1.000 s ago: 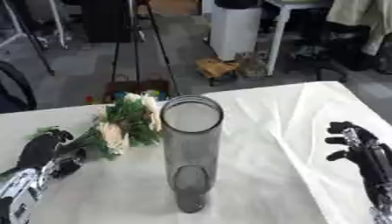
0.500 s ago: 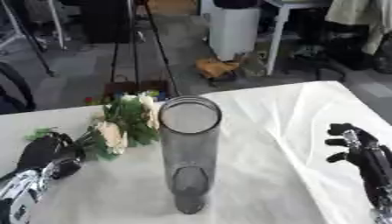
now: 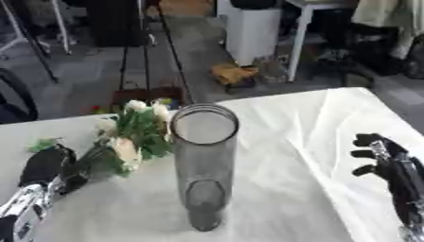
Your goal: Arrange flowers into the vase.
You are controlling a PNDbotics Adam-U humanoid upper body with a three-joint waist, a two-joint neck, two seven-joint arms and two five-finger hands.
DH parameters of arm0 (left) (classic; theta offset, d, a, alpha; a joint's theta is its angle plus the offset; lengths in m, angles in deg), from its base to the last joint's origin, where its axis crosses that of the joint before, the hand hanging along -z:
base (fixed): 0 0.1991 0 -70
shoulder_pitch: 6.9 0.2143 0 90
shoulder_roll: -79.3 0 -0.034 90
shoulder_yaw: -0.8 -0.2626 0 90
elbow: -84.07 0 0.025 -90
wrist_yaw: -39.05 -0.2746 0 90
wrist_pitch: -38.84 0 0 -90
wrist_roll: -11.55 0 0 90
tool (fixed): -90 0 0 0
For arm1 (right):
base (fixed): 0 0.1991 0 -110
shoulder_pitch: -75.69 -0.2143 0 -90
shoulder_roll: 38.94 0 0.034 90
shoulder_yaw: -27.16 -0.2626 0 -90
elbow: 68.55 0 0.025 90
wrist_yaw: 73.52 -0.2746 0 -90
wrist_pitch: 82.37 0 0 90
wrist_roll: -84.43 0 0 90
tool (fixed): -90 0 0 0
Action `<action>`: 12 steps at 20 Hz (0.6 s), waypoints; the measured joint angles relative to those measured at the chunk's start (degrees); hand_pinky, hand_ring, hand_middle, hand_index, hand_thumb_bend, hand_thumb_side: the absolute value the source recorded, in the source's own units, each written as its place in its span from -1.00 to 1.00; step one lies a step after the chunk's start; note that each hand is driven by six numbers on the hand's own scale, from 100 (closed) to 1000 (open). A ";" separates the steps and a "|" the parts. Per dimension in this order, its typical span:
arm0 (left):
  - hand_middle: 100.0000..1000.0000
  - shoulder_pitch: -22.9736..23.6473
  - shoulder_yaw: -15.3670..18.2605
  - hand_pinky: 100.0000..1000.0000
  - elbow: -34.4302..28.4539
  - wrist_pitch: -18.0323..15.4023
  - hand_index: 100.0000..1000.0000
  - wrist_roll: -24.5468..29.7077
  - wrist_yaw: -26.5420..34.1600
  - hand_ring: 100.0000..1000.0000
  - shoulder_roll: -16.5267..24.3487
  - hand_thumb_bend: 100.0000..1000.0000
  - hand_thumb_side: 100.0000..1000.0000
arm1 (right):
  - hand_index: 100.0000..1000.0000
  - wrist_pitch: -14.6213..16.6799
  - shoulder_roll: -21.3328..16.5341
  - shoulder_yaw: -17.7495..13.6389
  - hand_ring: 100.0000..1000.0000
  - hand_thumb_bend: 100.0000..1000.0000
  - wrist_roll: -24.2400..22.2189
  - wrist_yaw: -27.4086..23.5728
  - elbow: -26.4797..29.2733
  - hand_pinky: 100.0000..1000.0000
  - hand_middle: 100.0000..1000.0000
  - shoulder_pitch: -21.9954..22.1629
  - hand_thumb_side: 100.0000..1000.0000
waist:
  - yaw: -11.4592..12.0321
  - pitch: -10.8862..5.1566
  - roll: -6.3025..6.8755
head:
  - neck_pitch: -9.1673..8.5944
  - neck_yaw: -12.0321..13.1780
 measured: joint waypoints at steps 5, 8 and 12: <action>-1.00 0.00 0.00 -0.70 0.05 0.30 -0.79 -0.80 0.10 -0.89 -0.87 -0.61 -0.58 | 0.51 0.01 0.01 0.00 0.34 -1.00 -0.02 -0.01 0.00 -0.14 0.34 -0.18 0.65 | 0.04 -0.08 -0.02 | 0.00 0.00; -1.00 0.01 -0.01 -1.00 0.00 0.17 -0.88 -1.86 0.84 -1.00 -1.20 -0.84 -0.61 | 0.51 0.02 0.02 -0.01 0.34 -1.00 -0.02 -0.01 0.00 -0.14 0.34 -0.19 0.65 | 0.06 -0.11 -0.04 | 0.00 0.00; -1.00 0.32 -0.03 -1.00 -0.02 -0.41 -0.92 -3.29 2.70 -1.00 -1.39 -1.00 -0.58 | 0.51 0.02 0.03 -0.02 0.33 -1.00 -0.02 -0.02 -0.01 -0.14 0.34 -0.21 0.65 | 0.12 -0.11 -0.08 | 0.00 0.00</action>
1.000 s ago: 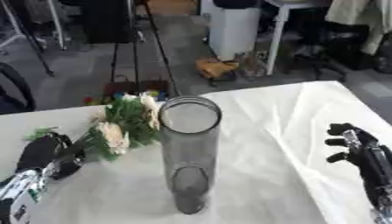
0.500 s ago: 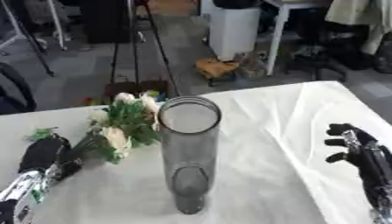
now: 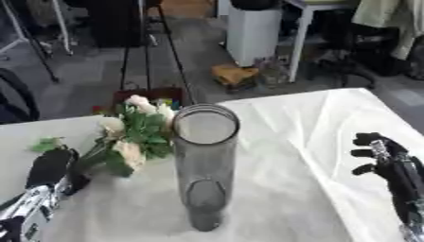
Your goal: Arrange flowers into the vase.
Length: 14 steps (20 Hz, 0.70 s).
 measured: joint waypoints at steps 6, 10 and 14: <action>-1.00 0.33 -0.22 -1.00 -0.57 -0.83 -0.96 -0.20 5.03 -1.00 -0.49 -0.91 -0.81 | 0.51 0.00 0.08 -0.01 0.33 -1.00 0.00 -0.01 -0.03 -0.14 0.34 -0.04 0.65 | 0.06 0.00 -0.03 | 0.00 -0.01; -1.00 0.67 -0.69 -1.00 -2.51 -2.20 -0.97 -0.84 7.99 -1.00 -1.12 -0.81 -0.79 | 0.51 0.01 0.33 -0.03 0.33 -1.00 -0.01 -0.02 -0.04 -0.14 0.34 -0.04 0.65 | 0.14 0.15 -0.41 | 0.00 -0.05; -1.00 0.90 -1.16 -1.00 -7.54 -4.16 -0.97 -1.95 11.56 -1.00 -1.24 -0.72 -0.82 | 0.51 0.03 0.52 -0.10 0.33 -1.00 0.00 -0.03 -0.08 -0.14 0.34 -0.04 0.65 | 0.34 0.15 -0.47 | -0.01 -0.11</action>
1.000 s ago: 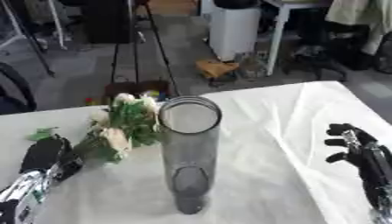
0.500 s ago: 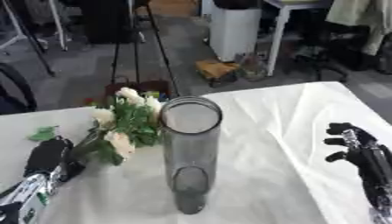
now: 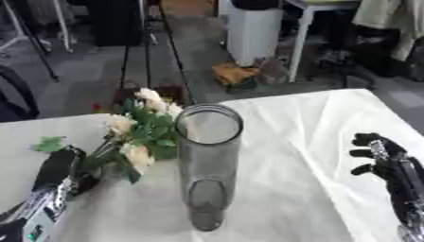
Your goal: Arrange flowers into the vase.
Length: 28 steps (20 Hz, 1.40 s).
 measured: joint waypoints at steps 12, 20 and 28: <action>-1.00 1.82 0.09 -1.00 -16.49 0.73 -0.99 -2.37 10.30 -1.00 1.34 -0.50 -1.00 | 0.51 0.11 0.04 -0.26 0.33 -1.00 -0.05 -0.04 -0.25 -0.14 0.34 0.28 0.64 | 0.61 -0.33 -0.63 | -0.23 -0.43; -1.00 2.40 1.35 -1.00 -20.06 6.15 -0.97 -6.28 16.21 -1.00 2.57 -0.55 -1.00 | 0.51 0.18 0.05 -0.28 0.33 -1.00 -0.10 -0.07 -0.27 -0.14 0.34 0.33 0.64 | 0.84 -0.37 -0.63 | -0.54 -0.49; -1.00 2.31 3.94 -1.00 -19.28 5.51 -0.97 -13.62 21.48 -1.00 2.57 -0.60 -1.00 | 0.51 0.30 0.05 -0.51 0.34 -1.00 -0.09 -0.25 -0.28 -0.14 0.34 0.37 0.64 | 0.77 -0.37 -0.71 | -0.56 -0.65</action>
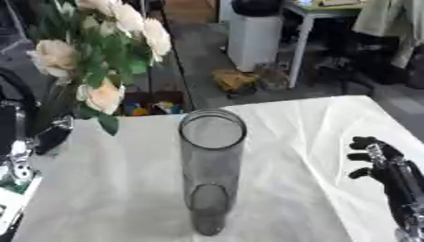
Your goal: Arrange flowers into the vase.
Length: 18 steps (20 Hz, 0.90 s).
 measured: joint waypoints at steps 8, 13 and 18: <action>-1.00 -0.42 0.62 -1.00 -0.60 -2.37 -0.97 -6.05 4.23 -1.00 0.02 -0.59 -1.00 | 0.51 0.03 0.01 -0.07 0.34 -1.00 -0.03 -0.07 -0.01 -0.14 0.34 0.00 0.64 | 0.04 -0.03 -0.26 | -0.28 -0.08; -1.00 -0.46 0.64 -1.00 -1.73 -3.24 -0.97 -7.35 7.66 -1.00 0.03 -0.56 -1.00 | 0.52 0.05 0.01 -0.08 0.34 -1.00 -0.05 -0.17 -0.02 -0.14 0.34 0.01 0.64 | 0.05 -0.14 -0.42 | -0.46 -0.08; -1.00 -0.55 0.56 -1.00 -4.33 -4.09 -0.97 -7.55 11.90 -1.00 0.27 -0.52 -1.00 | 0.52 0.07 0.07 -0.08 0.34 -1.00 -0.09 -0.22 -0.04 -0.14 0.34 0.02 0.64 | 0.08 -0.20 -0.60 | -0.47 -0.09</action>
